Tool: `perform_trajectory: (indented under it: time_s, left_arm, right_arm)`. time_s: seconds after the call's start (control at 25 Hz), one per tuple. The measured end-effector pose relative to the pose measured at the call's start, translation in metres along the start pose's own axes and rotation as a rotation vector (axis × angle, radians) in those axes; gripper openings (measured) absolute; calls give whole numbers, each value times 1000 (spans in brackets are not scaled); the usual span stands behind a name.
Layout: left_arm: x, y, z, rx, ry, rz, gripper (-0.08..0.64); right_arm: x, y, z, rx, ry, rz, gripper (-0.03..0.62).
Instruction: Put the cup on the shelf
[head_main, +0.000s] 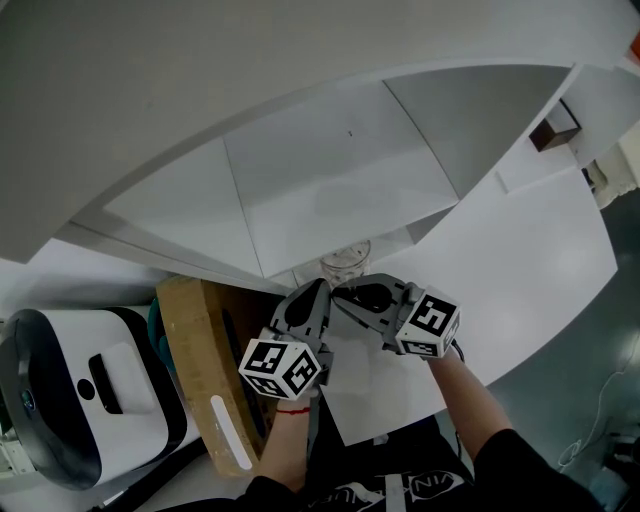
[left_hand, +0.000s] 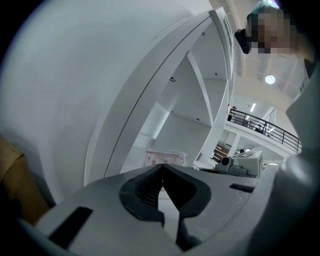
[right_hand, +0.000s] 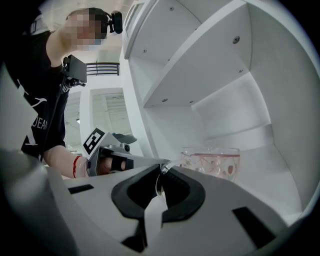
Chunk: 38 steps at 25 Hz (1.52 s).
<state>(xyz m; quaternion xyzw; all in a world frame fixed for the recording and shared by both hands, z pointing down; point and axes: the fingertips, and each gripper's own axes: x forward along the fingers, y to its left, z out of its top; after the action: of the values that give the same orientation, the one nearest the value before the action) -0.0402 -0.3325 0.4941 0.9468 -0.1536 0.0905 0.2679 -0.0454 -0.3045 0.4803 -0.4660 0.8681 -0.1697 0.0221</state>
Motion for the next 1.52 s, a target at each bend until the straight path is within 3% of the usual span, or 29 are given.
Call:
perform_trajectory:
  time_s: [0.44,0.8,1.52]
  left_arm:
    - [1,-3,-5,-11,3,-8,6]
    - [1,-4,-12,-19,15,-11,6]
    - [2,-2,-14,-30,14,-7,6]
  right_arm:
    - [-8,-15,-11,-33,33,-78,9]
    - [-8,-22,-34,-84,145,-115,9]
    - [1,-43,-40,-136,182,-133,9]
